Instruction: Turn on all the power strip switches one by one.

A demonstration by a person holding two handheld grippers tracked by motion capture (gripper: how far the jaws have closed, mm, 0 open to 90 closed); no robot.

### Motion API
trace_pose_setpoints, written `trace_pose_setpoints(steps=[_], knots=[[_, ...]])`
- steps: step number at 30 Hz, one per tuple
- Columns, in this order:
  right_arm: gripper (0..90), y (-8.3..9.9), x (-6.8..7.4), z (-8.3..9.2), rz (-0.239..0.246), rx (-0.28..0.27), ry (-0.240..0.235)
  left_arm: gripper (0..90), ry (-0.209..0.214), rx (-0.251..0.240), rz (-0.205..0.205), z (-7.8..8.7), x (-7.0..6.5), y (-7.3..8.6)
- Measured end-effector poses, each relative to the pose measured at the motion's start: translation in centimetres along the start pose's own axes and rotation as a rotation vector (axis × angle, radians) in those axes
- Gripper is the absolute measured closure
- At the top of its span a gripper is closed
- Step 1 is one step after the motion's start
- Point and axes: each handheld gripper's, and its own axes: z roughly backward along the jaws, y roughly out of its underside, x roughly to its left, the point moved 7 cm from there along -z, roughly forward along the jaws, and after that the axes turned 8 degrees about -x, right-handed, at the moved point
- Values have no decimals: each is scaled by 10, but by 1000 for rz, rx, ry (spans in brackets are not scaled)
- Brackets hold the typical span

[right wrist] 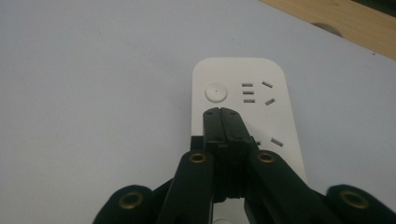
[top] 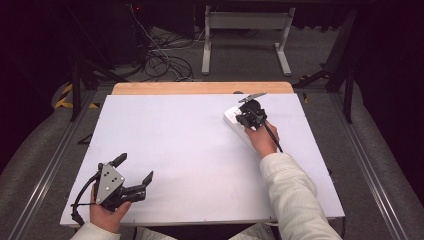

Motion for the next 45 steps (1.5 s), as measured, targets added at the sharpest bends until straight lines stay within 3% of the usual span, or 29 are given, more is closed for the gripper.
trace_pose_setpoints(steps=[10, 29, 45], knots=[[900, 6, 0, -7, 8, 29, 4, 86, -2, -2, -2, 0, 0, 0], [900, 9, 0, -8, -25, 10, 10, 86, 3, -2, -2, 0, -1, 0], [900, 10, 2, -9, -21, 13, 34, 86, 6, -8, 0, 1, -1, -1]])
